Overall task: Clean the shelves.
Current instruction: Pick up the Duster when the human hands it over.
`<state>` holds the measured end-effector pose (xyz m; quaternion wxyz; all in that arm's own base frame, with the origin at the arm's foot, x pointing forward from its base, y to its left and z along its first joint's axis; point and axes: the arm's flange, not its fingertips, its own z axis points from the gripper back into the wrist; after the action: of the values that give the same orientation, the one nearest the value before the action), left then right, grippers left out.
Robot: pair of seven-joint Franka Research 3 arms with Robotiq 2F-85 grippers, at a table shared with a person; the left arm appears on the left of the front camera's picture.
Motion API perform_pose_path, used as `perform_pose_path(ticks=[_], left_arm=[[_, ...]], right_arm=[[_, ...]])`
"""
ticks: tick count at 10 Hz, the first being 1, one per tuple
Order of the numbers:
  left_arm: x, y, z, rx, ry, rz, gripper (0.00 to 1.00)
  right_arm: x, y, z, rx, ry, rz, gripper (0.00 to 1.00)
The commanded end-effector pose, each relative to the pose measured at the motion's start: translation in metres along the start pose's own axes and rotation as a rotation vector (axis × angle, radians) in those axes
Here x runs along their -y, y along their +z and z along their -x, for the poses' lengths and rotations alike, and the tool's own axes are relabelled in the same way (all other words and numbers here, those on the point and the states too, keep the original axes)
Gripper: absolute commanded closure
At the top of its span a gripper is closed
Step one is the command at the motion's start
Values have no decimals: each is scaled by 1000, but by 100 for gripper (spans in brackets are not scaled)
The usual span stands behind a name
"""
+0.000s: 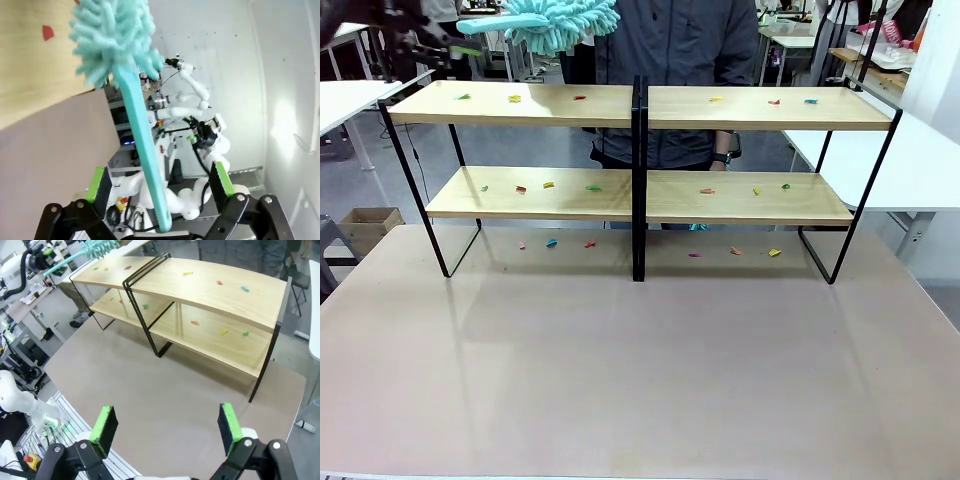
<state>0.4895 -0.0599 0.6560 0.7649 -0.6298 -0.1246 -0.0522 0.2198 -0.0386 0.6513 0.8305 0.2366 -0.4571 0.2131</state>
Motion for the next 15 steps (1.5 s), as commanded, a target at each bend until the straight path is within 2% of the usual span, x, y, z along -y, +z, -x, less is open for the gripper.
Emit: perform_pose_path(ticks=[1,4,8,9,10,11,12,13,15], left_arm=[[-1,-17,-28,-13,112,40,0],[-13,-44,-41,51,159,54,0],[-19,-48,-43,51,175,47,0],[-18,-48,-41,30,171,40,58],[-17,-48,-38,8,164,43,58],[-17,-47,-37,2,162,45,100],[-16,-48,-38,7,158,45,63],[-16,-49,-38,12,158,43,100],[-17,-49,-38,17,163,40,96]], right_arm=[[0,0,0,4,2,-10,0],[0,0,0,4,2,-10,0],[0,0,0,4,2,-10,0],[0,0,0,4,2,-10,0],[0,0,0,4,2,-10,0],[0,0,0,4,2,-10,0],[0,0,0,4,2,-10,0],[0,0,0,4,2,-10,0],[0,0,0,4,2,-10,0]])
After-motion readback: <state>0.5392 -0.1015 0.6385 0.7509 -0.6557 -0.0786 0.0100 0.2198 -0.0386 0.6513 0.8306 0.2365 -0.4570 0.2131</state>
